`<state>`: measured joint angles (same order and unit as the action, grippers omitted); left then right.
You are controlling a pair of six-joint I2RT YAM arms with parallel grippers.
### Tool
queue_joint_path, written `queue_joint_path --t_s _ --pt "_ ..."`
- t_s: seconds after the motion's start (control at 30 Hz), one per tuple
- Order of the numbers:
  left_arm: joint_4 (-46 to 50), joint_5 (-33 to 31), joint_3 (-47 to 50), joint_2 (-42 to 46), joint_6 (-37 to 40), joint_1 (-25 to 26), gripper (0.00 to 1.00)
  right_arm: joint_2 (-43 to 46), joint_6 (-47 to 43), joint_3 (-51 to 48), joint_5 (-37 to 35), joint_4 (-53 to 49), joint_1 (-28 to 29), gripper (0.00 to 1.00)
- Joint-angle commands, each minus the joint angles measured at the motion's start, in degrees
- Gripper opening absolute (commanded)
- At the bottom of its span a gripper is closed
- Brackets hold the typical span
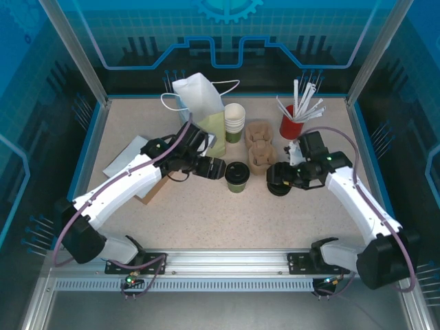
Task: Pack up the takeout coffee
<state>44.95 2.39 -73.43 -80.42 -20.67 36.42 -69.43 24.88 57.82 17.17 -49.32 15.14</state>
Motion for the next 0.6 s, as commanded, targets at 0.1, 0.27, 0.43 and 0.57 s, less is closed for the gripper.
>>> queue_joint_path --t_s 0.1,0.27,0.43,0.57 --pt "-13.13 11.26 8.15 1.28 -23.24 -2.55 0.82 -8.3 2.74 7.55 -0.39 3.0 5.34 0.68" --pt "-16.09 13.04 8.53 -2.4 -27.49 -2.69 0.83 -14.28 3.62 12.21 0.14 3.46 8.27 0.61" --pt "-17.35 13.69 7.19 -5.58 -28.73 -2.69 0.83 -18.45 4.18 15.18 -0.06 3.13 9.94 0.55" --pt "-16.4 13.59 5.85 -7.78 -27.95 -2.72 0.82 -21.01 4.3 17.13 -0.08 3.1 10.68 0.51"
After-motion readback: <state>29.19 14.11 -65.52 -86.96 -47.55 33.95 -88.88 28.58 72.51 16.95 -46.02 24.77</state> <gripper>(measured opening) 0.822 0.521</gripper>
